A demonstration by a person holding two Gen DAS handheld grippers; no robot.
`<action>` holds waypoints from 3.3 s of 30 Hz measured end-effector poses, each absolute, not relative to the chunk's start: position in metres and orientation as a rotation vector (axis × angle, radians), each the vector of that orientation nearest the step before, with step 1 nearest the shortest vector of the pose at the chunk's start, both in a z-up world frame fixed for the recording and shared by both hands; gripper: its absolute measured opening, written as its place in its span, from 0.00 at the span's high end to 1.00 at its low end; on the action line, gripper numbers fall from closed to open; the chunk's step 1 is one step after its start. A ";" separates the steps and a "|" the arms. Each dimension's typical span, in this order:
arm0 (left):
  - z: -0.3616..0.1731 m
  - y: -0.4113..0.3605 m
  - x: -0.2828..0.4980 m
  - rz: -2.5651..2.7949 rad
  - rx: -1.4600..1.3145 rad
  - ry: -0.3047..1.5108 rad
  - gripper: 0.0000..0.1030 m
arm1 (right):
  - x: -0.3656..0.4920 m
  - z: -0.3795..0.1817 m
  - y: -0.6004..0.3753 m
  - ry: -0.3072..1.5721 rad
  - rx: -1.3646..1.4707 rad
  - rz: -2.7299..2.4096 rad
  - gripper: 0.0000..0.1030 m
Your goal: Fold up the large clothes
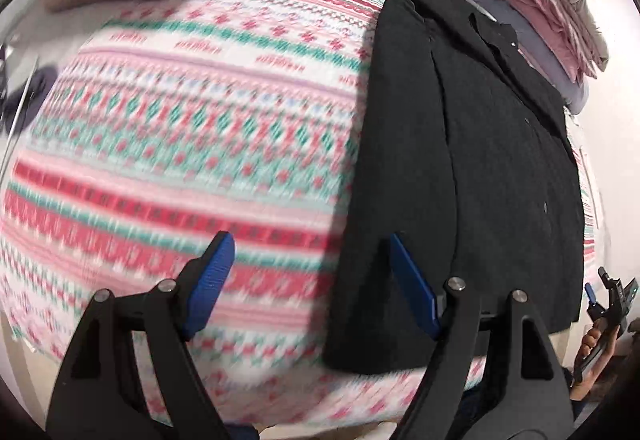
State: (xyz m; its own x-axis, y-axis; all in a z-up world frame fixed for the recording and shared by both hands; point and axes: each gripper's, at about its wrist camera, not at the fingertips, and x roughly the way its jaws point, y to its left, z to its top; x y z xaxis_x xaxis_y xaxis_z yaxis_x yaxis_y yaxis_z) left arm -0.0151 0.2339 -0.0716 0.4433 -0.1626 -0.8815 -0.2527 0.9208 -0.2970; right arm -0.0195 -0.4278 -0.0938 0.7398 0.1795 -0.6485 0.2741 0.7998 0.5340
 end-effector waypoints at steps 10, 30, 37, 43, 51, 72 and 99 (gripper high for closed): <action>-0.073 0.204 -0.042 -0.056 -0.422 1.072 0.30 | -0.066 -0.115 -0.440 0.763 0.826 0.007 0.29; -0.083 0.200 -0.035 -0.038 -0.476 1.047 0.67 | -0.085 -0.142 -0.429 0.849 0.829 0.009 0.65; -0.086 0.186 -0.041 -0.025 -0.444 1.027 0.67 | -0.085 -0.147 -0.423 0.895 0.802 0.017 0.60; -0.081 0.183 -0.046 -0.019 -0.450 0.990 0.85 | -0.098 -0.128 -0.406 0.763 0.685 -0.005 0.76; -0.088 0.183 -0.040 -0.004 -0.490 1.002 0.77 | -0.086 -0.141 -0.419 0.810 0.784 -0.031 0.67; -0.018 0.195 -0.060 0.063 -0.548 0.872 0.94 | -0.106 -0.093 -0.410 0.578 0.727 -0.032 0.91; 0.115 0.223 -0.171 0.000 -0.787 0.673 0.94 | -0.207 0.067 -0.396 0.221 0.701 0.184 0.93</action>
State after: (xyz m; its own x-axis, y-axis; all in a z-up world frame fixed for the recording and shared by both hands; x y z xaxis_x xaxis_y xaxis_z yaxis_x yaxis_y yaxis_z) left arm -0.1712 0.2232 0.1154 0.7930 -0.2421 -0.5590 -0.2418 0.7171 -0.6536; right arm -0.2068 -0.3962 0.0671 0.9607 0.2407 -0.1386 -0.0933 0.7495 0.6553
